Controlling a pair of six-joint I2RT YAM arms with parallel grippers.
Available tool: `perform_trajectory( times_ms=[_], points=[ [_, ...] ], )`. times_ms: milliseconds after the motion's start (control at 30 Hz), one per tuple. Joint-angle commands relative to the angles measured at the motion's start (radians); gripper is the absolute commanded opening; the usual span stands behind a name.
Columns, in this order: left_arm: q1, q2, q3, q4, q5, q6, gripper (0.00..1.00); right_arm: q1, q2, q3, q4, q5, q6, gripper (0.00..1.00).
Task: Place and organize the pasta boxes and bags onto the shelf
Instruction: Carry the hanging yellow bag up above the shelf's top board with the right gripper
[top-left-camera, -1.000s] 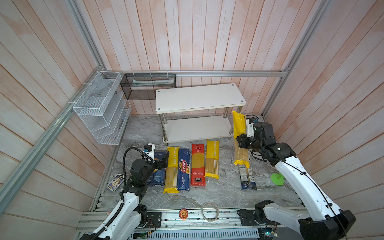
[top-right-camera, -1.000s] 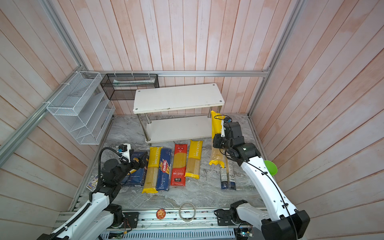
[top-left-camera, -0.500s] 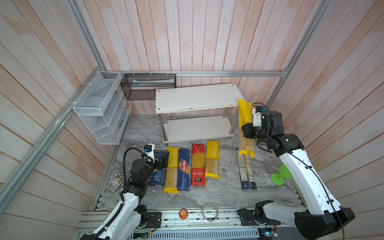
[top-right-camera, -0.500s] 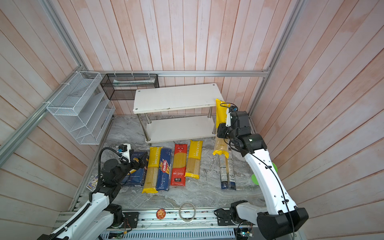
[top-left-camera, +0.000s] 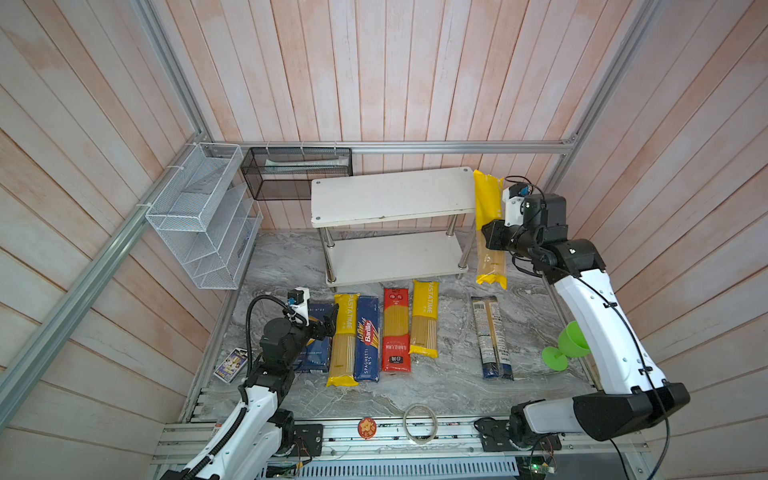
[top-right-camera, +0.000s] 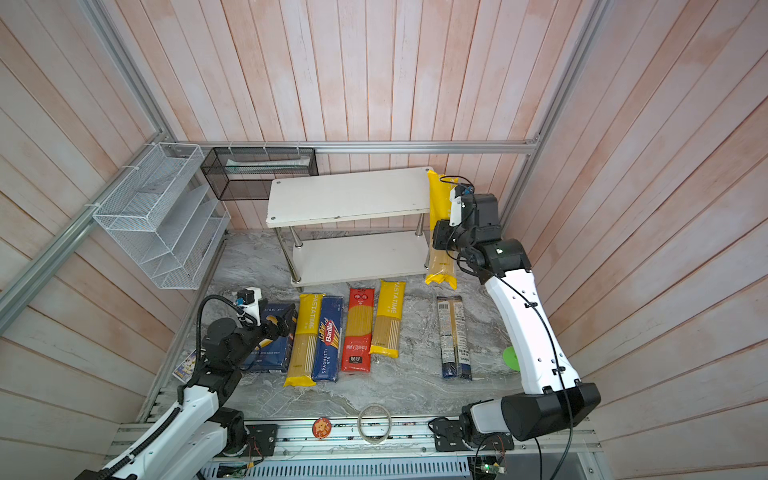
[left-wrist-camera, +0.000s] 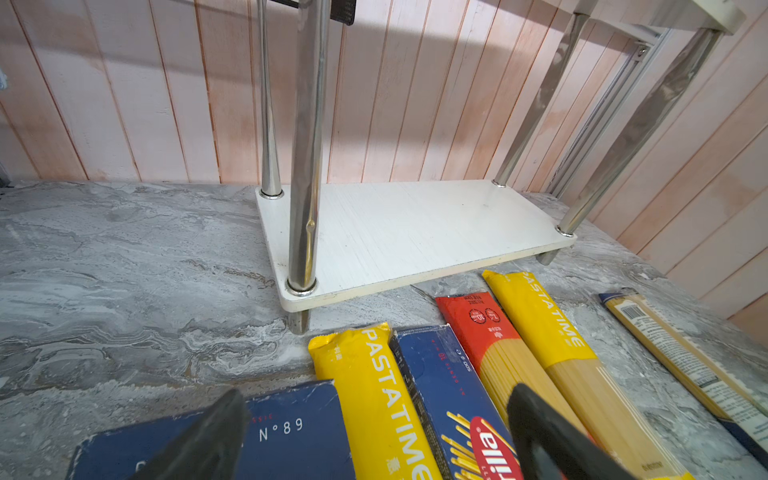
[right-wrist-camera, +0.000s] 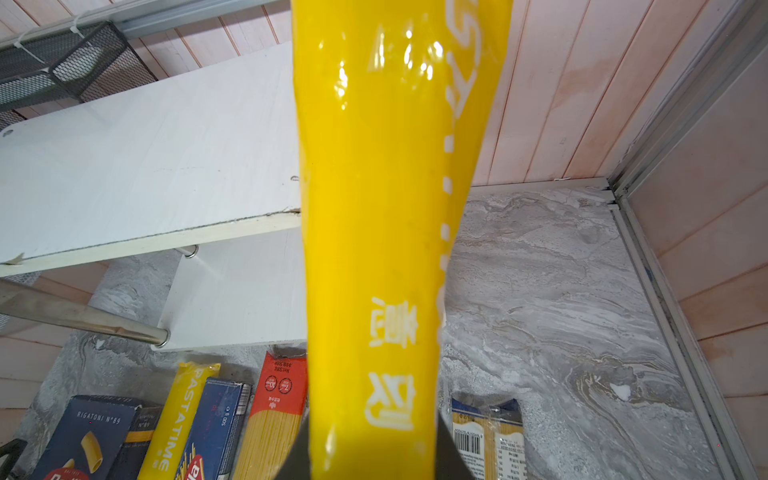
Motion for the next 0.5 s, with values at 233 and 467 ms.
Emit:
perform_trajectory(
  times_ms=[233, 467],
  points=[
    [-0.004, -0.034, -0.014, -0.017, 0.010, -0.010, 1.00, -0.014, 0.048, 0.169, 0.078, -0.048, -0.036, 0.00],
    [-0.004, -0.027, -0.010, -0.016, 0.013, -0.009, 1.00, -0.020, 0.093, 0.237, 0.069, -0.056, -0.041, 0.00]
  ],
)
